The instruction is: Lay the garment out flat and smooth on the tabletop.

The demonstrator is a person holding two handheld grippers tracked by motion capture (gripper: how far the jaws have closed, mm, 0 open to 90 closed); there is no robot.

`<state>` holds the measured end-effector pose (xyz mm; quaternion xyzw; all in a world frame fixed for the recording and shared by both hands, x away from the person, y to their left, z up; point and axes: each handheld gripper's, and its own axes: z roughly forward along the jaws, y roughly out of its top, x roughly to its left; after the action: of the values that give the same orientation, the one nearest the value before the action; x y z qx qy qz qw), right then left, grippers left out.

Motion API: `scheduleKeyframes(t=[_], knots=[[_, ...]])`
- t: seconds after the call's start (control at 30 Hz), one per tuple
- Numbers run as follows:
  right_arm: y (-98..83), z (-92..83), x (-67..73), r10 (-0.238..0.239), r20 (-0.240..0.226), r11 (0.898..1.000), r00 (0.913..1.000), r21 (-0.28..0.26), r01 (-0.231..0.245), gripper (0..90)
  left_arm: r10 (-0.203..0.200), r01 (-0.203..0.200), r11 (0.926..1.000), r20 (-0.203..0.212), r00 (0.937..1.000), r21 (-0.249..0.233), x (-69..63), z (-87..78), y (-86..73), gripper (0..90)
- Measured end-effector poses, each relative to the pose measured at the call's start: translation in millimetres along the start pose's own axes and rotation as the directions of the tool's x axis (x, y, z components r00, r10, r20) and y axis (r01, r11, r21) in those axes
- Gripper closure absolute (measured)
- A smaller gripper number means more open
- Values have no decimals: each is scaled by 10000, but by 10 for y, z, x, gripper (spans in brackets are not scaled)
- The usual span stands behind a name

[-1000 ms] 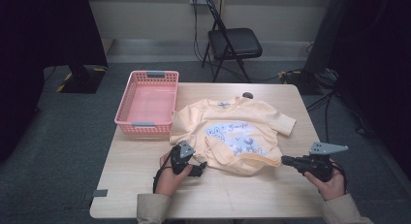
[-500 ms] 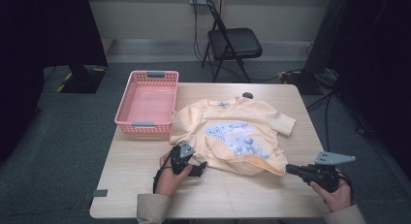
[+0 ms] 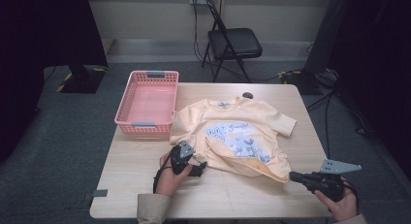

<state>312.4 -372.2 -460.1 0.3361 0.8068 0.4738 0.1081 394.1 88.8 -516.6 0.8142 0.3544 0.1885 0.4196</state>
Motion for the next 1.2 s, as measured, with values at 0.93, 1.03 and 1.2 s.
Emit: scheduleKeyframes(t=[0.93, 1.03, 1.2], knots=[[-230, -201, -31, 513, 544, 9987, 9972, -67, -510, 804, -61, 61, 10000, -43, 10000, 0, -8, 0, 0, 121], [-230, -220, -30, 514, 796, 9987, 9955, -105, -507, 709, -67, 67, 10000, -44, 10000, -2, -7, 1, 0, 120], [-169, -194, -80, 670, 1200, 9976, 9905, -248, -645, 432, -48, 48, 10000, -50, 10000, 2, -5, 3, 3, 120]])
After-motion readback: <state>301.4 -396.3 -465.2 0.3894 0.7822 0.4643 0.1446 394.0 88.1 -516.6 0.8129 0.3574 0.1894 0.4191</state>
